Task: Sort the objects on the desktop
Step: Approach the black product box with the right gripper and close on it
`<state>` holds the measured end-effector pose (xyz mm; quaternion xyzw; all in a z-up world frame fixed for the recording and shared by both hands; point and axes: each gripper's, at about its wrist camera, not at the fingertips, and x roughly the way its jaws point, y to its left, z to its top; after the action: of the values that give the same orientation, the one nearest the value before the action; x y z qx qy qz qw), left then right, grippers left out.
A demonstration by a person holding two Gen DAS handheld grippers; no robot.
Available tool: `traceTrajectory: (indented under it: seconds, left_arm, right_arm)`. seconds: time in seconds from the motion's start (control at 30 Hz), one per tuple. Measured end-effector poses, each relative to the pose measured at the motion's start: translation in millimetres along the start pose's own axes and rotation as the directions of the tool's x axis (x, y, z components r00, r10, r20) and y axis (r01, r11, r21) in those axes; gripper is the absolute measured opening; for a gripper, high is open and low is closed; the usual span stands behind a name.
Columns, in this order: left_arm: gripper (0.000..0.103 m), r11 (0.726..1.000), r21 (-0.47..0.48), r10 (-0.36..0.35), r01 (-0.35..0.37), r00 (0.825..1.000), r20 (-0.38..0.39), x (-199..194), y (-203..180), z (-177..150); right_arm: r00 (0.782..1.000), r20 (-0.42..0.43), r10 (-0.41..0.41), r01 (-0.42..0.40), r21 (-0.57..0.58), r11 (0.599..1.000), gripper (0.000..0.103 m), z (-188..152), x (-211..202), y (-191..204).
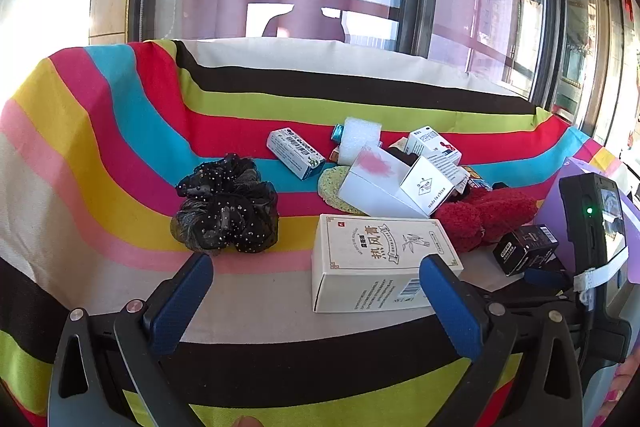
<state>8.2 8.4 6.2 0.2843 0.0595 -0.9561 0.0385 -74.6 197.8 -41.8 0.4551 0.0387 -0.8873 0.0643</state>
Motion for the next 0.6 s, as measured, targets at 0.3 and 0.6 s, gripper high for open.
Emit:
traceTrajectory:
  seconds: [0.3, 0.6]
  left_arm:
    - [0.103, 1.0, 0.001, 0.02, -0.02, 1.0, -0.006, -3, 1, 0]
    - [0.103, 0.996, 0.06, 0.072, -0.072, 0.997, -0.004, -2, -5, 0]
  right_arm:
    - [1.0, 0.0, 0.0, 0.0, 0.0, 1.0, 0.103, 0, 0, 0]
    - [0.99, 0.117, 0.072, -0.067, -0.045, 0.997, 0.103, -23, -36, -13]
